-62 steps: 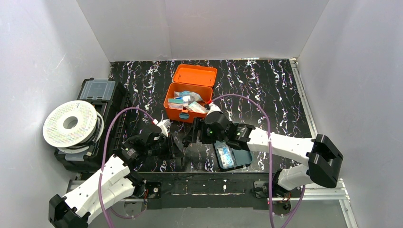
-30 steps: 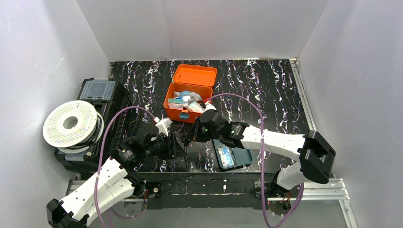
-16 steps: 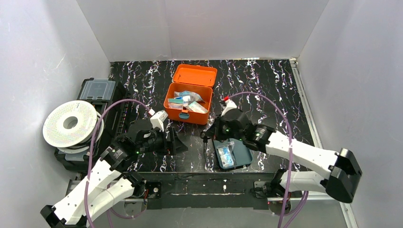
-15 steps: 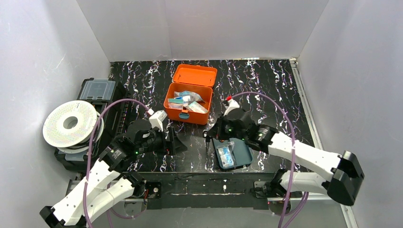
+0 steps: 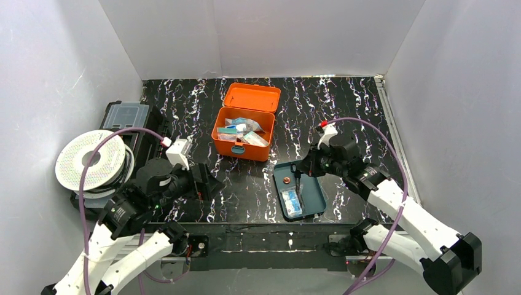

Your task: Organize the medicine kit

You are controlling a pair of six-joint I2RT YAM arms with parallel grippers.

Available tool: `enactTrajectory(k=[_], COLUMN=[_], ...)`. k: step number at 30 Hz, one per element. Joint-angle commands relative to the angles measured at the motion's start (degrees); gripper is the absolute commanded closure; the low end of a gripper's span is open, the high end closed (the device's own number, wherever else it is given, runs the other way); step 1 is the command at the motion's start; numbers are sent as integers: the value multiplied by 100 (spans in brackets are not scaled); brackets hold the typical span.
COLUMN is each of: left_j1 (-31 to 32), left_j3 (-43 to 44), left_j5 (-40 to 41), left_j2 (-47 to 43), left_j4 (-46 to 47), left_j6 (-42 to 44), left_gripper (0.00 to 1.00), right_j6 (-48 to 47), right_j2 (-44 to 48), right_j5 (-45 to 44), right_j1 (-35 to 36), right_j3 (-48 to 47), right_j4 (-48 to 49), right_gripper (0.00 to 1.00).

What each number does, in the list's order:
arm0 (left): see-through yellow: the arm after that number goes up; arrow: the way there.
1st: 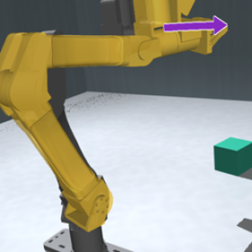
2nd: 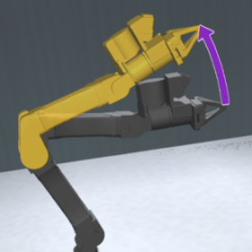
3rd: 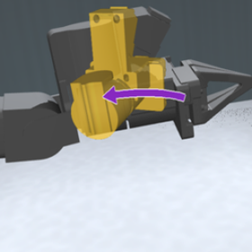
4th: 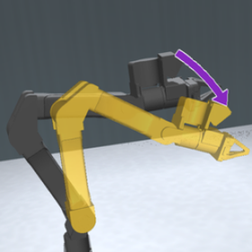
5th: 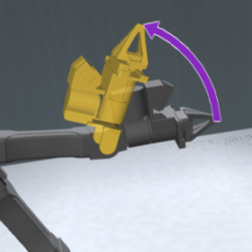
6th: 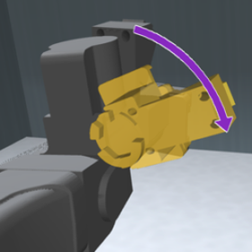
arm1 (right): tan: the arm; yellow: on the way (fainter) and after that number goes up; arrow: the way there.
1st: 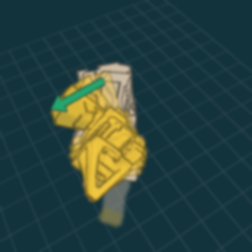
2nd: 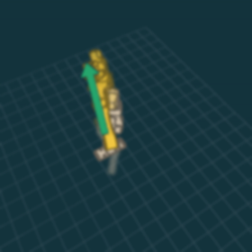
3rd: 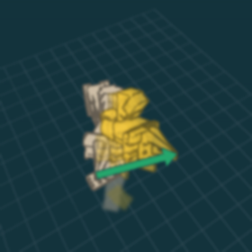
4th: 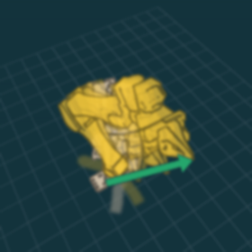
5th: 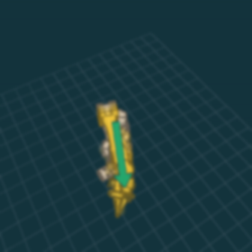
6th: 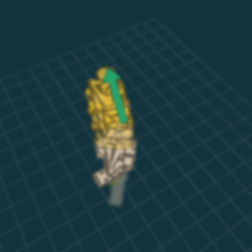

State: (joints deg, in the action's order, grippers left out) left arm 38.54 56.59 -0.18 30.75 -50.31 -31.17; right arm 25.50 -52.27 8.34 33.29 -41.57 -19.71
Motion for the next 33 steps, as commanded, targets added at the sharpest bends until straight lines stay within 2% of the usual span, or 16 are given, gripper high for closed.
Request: enactTrajectory(k=[1, 12, 22, 33], left_j1=[21, 20, 26, 25], left_j3=[203, -148, -727, -1217], left_j5=[529, 559, 367, 390], left_j2=[-160, -703, -1338, -1910], left_j4=[-671, -699, -132, 169], left_j6=[297, 220, 150, 78], left_gripper=[2, 2, 2, 2], right_j6=[-832, -1648, -1322, -1049], right_j2=[-111, -887, -1558, -2375], right_j5=[558, 895, 1160, 1240], right_j1=[-403, -972, -1107, -1210], right_j3=[4, 57, 245, 75], right_j4=[-45, 324, 907, 934], right_gripper=[99, 99, 99, 99])
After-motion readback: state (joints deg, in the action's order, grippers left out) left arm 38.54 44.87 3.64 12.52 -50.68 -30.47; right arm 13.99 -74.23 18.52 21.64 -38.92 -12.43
